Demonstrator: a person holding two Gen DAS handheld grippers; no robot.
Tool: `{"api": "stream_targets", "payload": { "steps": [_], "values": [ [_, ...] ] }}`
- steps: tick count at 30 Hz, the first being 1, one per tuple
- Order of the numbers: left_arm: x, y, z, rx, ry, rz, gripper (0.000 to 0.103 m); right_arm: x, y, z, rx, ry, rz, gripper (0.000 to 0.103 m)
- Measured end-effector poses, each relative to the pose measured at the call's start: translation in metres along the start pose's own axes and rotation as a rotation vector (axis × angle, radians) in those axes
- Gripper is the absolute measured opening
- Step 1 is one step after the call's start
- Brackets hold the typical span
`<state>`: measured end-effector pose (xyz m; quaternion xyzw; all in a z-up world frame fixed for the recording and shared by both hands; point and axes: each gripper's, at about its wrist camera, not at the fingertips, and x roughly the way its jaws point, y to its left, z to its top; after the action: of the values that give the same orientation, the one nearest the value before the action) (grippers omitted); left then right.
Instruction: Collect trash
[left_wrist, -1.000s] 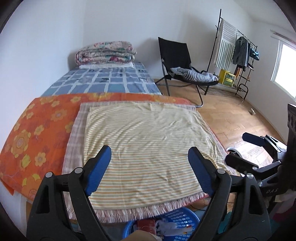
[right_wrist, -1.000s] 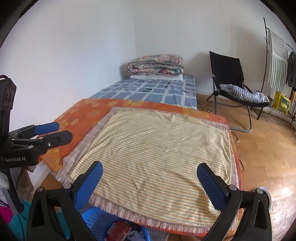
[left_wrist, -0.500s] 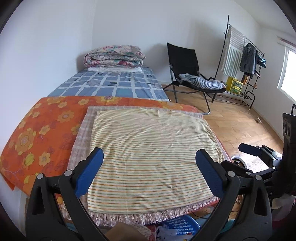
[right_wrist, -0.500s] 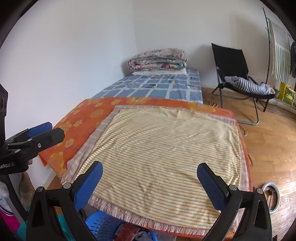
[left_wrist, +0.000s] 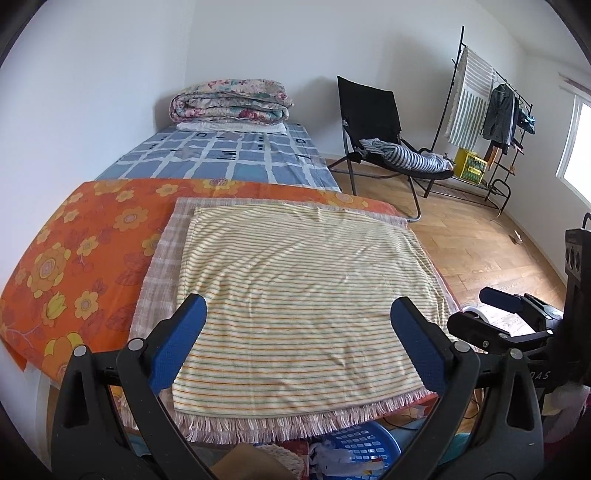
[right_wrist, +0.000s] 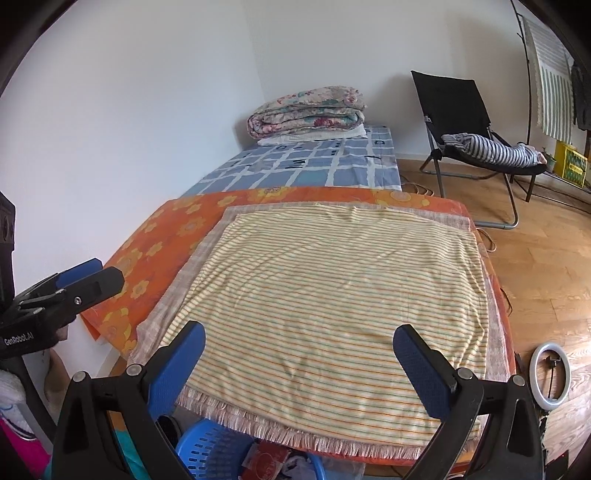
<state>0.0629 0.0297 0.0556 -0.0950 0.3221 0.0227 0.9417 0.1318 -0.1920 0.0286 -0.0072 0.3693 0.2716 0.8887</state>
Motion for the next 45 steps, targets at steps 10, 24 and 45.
{"api": "stream_targets", "payload": {
  "steps": [10,24,45],
  "values": [
    [0.000,0.002,-0.004,0.004,0.003,0.000,0.102,-0.003,-0.006,0.002,0.039,-0.010,0.001,0.103],
    [0.000,0.001,-0.007,-0.001,0.003,-0.003,0.102,-0.003,-0.011,0.003,0.055,-0.011,0.007,0.103],
    [0.000,0.000,-0.006,-0.001,0.006,-0.003,0.102,-0.003,-0.007,0.002,0.044,0.000,0.006,0.103]
  ]
}}
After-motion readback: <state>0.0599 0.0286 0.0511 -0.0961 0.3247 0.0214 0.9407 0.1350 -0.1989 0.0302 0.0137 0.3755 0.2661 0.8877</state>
